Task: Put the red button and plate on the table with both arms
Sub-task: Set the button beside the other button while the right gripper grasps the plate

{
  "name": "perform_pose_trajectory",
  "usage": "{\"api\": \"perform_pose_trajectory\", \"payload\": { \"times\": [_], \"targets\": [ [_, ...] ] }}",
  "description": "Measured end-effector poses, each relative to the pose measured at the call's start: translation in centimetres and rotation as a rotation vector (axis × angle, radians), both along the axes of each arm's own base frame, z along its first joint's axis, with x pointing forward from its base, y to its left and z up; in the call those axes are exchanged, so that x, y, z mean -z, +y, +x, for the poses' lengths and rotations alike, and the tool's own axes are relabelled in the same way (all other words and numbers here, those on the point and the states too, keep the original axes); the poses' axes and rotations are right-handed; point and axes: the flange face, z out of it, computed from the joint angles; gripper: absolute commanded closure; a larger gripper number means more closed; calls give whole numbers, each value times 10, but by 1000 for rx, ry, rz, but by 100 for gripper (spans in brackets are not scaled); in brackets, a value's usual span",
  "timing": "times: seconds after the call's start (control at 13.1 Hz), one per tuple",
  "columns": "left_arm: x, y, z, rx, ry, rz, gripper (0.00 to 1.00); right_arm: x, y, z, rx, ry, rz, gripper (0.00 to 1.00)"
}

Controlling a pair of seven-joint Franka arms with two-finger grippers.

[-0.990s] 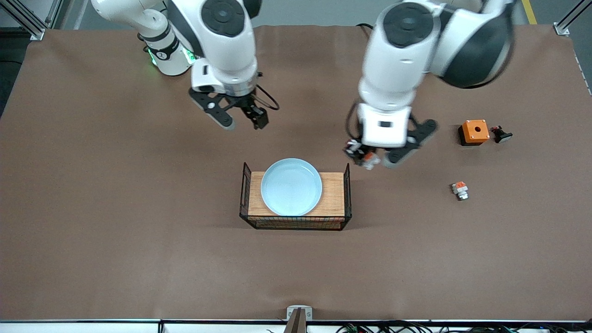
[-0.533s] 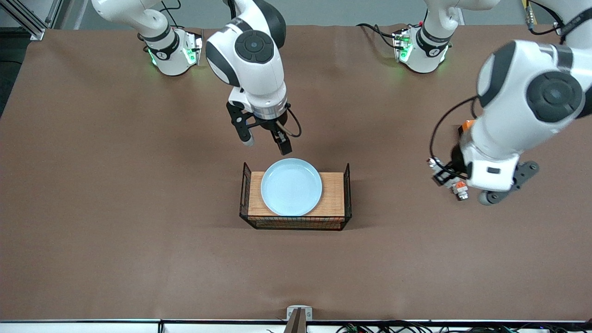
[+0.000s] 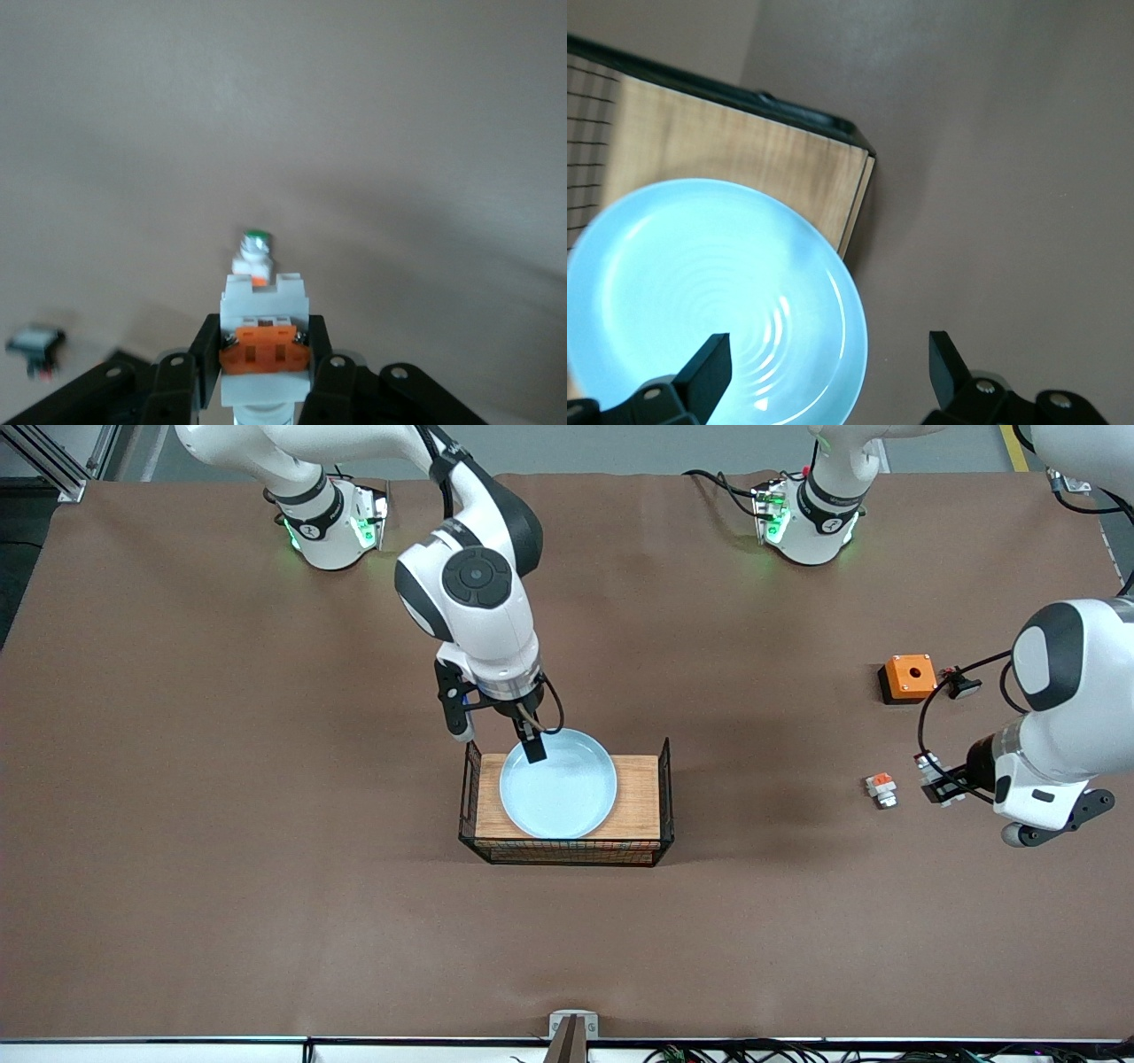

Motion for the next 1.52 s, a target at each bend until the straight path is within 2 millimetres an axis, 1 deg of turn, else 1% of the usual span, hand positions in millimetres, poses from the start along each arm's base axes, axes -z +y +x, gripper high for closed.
{"api": "perform_pose_trajectory", "payload": {
  "times": [0.23,0.3,0.46,0.61,0.84,0.99,1.07,1.22,1.29,1.37,1.45,1.52],
  "targets": [
    [68,51,-5,94,-2,-13,98,22,7,-3,25,20,-9,3],
    [86,59,-4,115,0,-17,98,26,8,-2,31,21,-8,3],
    [115,70,-2,162,-6,-21,98,32,11,-3,32,23,-6,7],
    [138,77,-2,200,-10,-24,96,38,15,-5,29,26,-7,17],
    [164,85,-6,211,13,-34,94,35,17,-4,29,21,-1,33],
    [172,93,-9,225,25,-39,93,33,18,-3,29,17,3,43],
    [174,101,-10,234,27,-41,91,32,18,-3,29,15,4,45],
    [176,113,-13,248,30,-45,80,30,19,-3,27,13,6,49],
    [177,116,-14,248,32,-46,69,30,20,-4,25,13,7,51],
    [179,117,-15,249,34,-47,42,30,21,-5,21,12,6,53],
    [181,117,-15,249,36,-48,21,30,22,-5,18,9,3,58],
    [182,116,-15,250,38,-49,8,30,22,-6,15,7,1,62]
  ]
}}
